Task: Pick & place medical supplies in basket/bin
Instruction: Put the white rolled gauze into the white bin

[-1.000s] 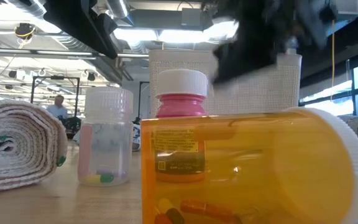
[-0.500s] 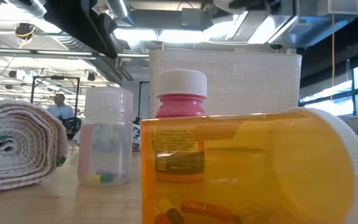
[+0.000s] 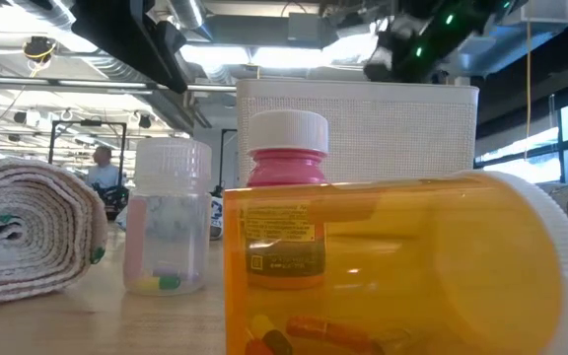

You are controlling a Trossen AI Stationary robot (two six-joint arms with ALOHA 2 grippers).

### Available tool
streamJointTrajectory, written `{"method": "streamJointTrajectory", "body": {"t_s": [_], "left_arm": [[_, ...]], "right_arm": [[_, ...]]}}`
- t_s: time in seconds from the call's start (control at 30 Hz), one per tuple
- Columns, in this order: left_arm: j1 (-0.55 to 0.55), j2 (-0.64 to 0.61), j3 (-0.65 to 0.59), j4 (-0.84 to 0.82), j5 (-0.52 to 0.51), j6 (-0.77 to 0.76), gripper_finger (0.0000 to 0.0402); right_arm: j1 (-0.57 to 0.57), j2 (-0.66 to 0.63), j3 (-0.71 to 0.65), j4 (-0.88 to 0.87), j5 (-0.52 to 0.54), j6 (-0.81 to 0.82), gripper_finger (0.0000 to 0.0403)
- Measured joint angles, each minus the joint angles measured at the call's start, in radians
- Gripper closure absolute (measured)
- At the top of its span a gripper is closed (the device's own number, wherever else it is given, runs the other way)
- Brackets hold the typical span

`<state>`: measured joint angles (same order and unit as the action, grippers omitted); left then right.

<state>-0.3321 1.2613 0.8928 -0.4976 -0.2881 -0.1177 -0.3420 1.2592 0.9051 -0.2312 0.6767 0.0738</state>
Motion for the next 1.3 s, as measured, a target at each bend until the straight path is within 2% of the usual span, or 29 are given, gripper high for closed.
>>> {"method": "streamJointTrajectory", "body": {"t_s": [0.27, 0.77, 0.93, 1.07, 1.3], "left_arm": [[0.0, 0.0, 0.0, 0.0, -0.016, 0.0, 0.0247], [0.0, 0.0, 0.0, 0.0, -0.017, 0.0, 0.0247], [0.0, 0.0, 0.0, 0.001, -0.077, -0.035, 0.0247], [0.0, 0.0, 0.0, 0.001, -0.103, -0.08, 0.0247], [0.003, 0.0, 0.0, 0.0, -0.113, -0.166, 0.0247]], "right_arm": [[-0.084, 0.165, 0.0, -0.011, -0.098, 0.031, 0.0335], [-0.095, 0.41, 0.0, -0.019, -0.14, 0.026, 0.0335], [-0.095, 0.449, 0.0, -0.022, -0.14, 0.027, 0.0332], [-0.095, 0.454, 0.0, -0.027, -0.146, 0.023, 0.0303], [-0.095, 0.42, 0.0, -0.029, -0.155, 0.026, 0.0205]]}}
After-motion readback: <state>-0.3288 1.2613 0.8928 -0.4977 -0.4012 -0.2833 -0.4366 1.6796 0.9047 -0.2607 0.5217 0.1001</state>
